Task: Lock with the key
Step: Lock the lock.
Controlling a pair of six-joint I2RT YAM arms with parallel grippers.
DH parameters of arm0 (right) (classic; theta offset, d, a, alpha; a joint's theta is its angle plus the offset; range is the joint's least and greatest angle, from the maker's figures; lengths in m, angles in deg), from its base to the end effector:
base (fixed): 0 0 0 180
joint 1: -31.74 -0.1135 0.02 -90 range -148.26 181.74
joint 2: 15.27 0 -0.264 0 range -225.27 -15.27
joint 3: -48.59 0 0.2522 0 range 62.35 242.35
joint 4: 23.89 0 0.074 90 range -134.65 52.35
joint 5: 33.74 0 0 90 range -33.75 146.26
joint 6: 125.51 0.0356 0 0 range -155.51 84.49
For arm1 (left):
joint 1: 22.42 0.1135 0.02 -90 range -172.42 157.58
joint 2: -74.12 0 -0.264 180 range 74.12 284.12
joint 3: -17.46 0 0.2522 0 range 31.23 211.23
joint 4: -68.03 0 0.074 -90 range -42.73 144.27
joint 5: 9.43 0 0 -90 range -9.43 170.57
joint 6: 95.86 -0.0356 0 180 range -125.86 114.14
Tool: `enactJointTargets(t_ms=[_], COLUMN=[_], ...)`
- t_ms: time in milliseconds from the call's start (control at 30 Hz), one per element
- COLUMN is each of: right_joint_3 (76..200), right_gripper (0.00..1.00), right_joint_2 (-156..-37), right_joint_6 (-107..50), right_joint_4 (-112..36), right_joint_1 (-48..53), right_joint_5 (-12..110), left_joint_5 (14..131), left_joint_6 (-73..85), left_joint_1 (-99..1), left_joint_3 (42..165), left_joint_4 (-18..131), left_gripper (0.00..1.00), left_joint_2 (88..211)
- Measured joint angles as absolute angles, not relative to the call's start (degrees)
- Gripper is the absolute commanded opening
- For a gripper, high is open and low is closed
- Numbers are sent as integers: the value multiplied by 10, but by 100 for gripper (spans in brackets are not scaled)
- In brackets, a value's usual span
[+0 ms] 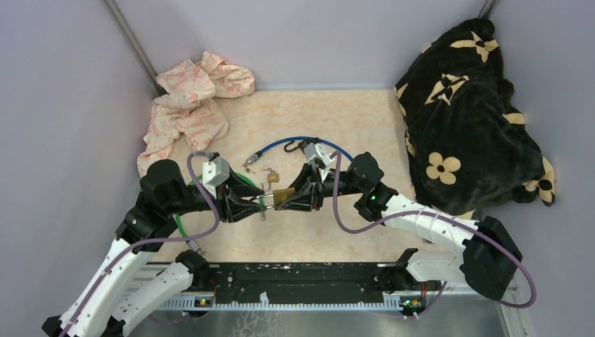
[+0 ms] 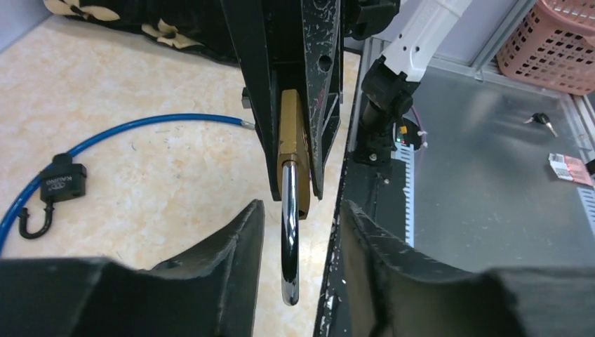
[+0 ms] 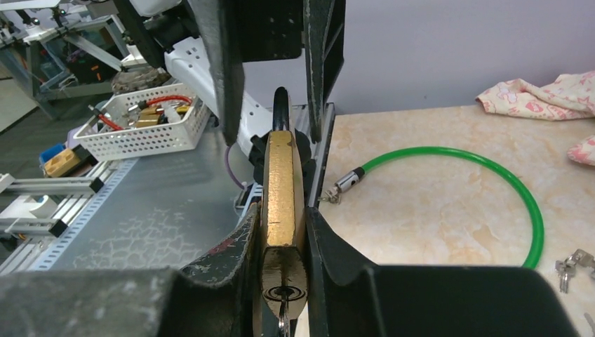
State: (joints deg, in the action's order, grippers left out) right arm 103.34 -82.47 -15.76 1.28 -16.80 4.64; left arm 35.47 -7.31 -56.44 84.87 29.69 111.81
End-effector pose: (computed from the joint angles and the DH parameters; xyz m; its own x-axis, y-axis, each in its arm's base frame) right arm 0.1497 0.2116 0.3237 -0.1911 0.1006 -0.9764 -0.9637 -0.2082 0.1672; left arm 0.0921 -0.0926 0.3851 -0.0995 0.0887 -0.9911 0.9782 0.1910 -0.0811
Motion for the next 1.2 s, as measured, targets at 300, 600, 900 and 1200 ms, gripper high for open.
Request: enactJointTargets(t_ms=[300,600,900,1200], right_joint_3=[1033,1033,1033,1033], right_gripper=[0,0,0,0], right_joint_2=[-813,-790,-790,-791], right_joint_6=[-160,-167,-169,-169], right_joint_4=[-30,-49,-55,-55], right_joint_1=[-169,-169,-169,-165], right_joint_5=[68,71,69,61], left_joint_5=[379,398,379,356], left_joint_6=[-48,-50,-18,53], left_joint_1=[-564,-564,-564,-559], left_joint_3=[807,787,748,717], left_joint_4=[320,323,366,428], left_gripper=[61,45,0,0], left_joint_2=[1065,1049,1056,1053])
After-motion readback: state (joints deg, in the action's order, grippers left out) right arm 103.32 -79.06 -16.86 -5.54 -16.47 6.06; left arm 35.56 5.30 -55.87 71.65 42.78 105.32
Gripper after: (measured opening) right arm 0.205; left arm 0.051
